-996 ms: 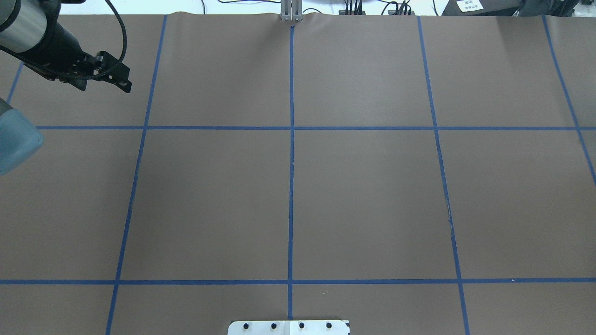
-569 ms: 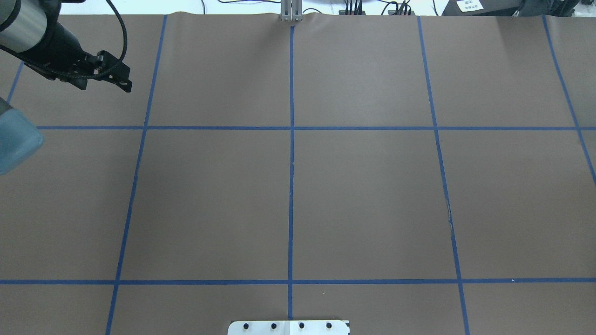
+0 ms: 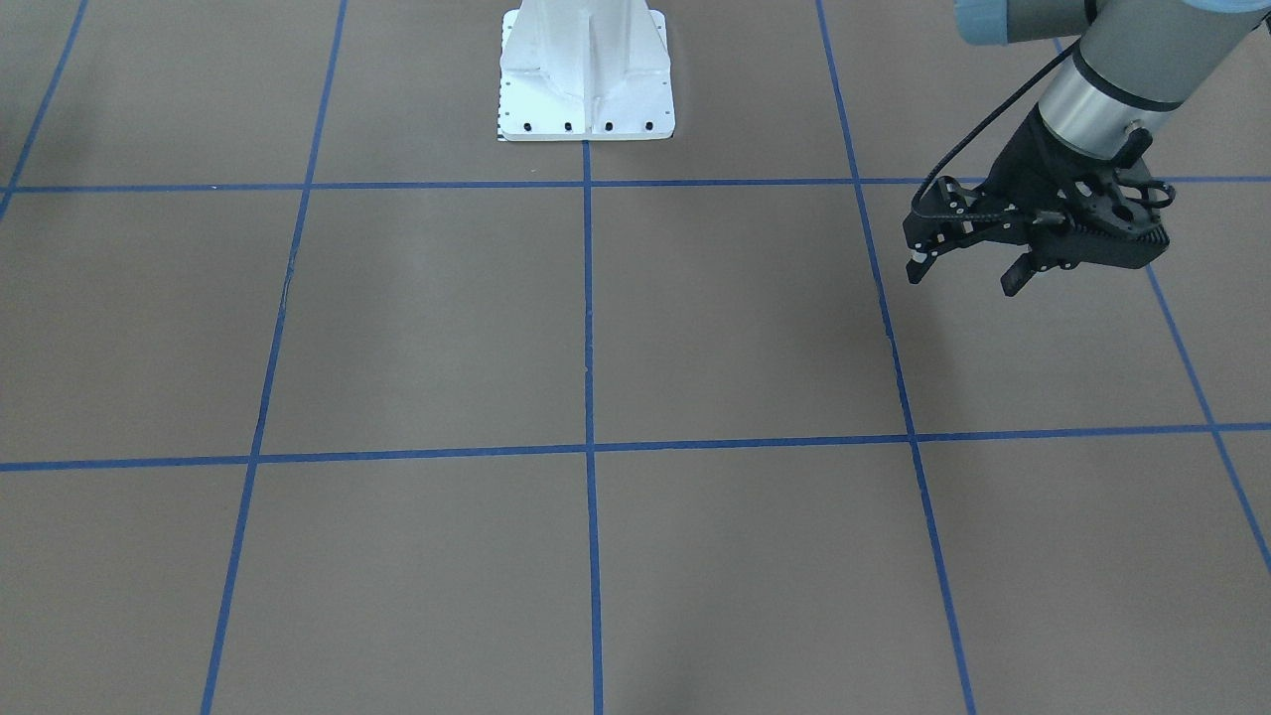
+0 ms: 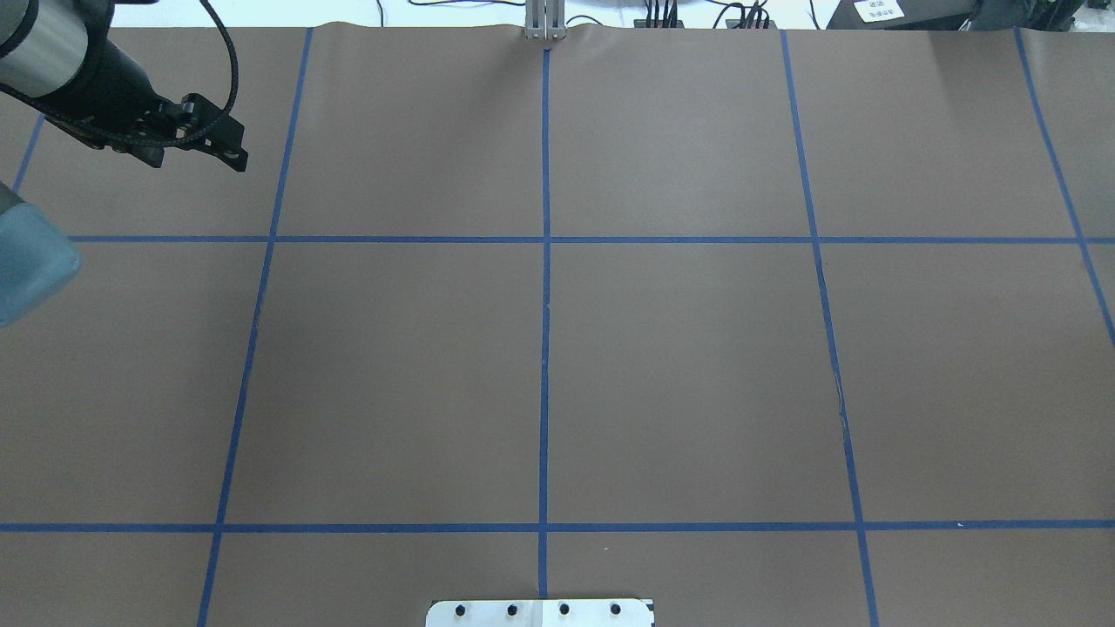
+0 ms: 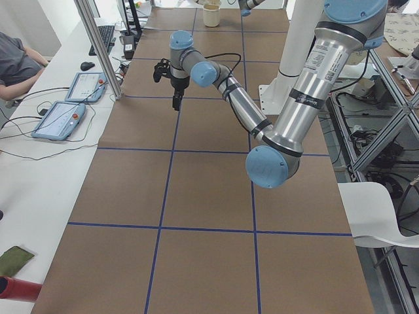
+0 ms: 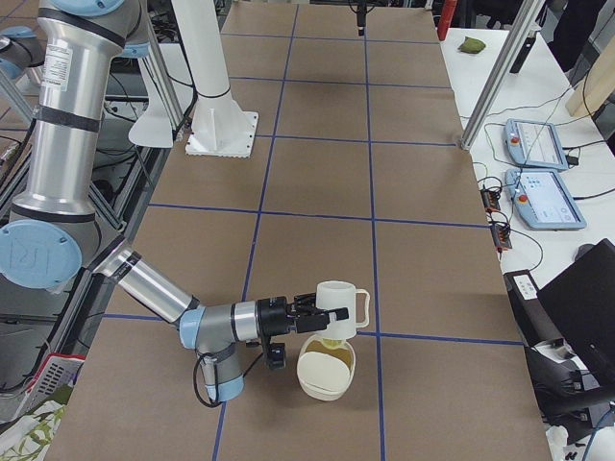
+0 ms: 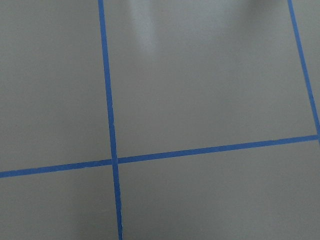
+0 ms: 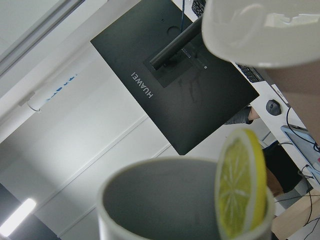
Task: Left arm hands cup to right arm to dump lemon
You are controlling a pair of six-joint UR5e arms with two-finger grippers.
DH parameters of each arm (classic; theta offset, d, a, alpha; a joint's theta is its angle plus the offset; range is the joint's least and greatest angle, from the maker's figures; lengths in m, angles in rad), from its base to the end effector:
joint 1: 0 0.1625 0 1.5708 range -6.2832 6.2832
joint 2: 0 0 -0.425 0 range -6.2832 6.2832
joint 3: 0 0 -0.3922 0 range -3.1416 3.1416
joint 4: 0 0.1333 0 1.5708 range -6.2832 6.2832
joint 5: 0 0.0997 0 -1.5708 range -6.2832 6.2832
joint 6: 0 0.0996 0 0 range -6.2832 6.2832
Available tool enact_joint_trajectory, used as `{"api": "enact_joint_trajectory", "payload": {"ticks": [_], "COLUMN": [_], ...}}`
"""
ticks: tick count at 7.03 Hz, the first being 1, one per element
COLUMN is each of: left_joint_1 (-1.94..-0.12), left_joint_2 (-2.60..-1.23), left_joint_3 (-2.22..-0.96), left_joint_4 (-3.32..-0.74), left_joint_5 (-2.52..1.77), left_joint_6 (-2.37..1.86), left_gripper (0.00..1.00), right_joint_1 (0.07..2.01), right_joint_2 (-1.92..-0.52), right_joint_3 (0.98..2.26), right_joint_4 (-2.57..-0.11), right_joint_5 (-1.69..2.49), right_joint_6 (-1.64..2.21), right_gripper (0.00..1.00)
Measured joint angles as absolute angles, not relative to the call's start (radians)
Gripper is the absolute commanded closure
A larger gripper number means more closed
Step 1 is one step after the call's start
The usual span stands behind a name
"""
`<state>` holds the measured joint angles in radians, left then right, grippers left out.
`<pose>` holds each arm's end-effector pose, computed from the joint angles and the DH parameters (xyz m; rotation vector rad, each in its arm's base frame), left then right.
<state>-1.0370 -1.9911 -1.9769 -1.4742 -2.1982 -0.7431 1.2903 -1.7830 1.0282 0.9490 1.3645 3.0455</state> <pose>0.2242 -0.5264 0.2557 0.2089 0.8992 0.0346 0.0722 -0.3045 0.7300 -0.0172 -2.3621 1.9472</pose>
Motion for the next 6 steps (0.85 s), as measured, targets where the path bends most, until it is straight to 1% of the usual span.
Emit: {"api": "enact_joint_trajectory", "payload": {"ticks": [3, 6], "left_joint_1": [-1.037, -1.037], "left_joint_2": [-1.991, -1.99], "left_joint_3": [-1.976, -1.974], "left_joint_4": [-1.474, -1.474], "left_joint_5": [-2.198, -2.198], "left_joint_6": [-0.745, -0.746], "left_gripper": [0.0, 0.0], "right_joint_1": [1.292, 1.292], "right_joint_2": [-1.782, -1.783], "right_joint_3": [1.028, 1.055], "right_joint_4": [0.96, 0.959], "right_joint_5": [1.366, 1.483], "right_joint_6": [3.049, 2.843], "right_gripper": [1.0, 1.0]}}
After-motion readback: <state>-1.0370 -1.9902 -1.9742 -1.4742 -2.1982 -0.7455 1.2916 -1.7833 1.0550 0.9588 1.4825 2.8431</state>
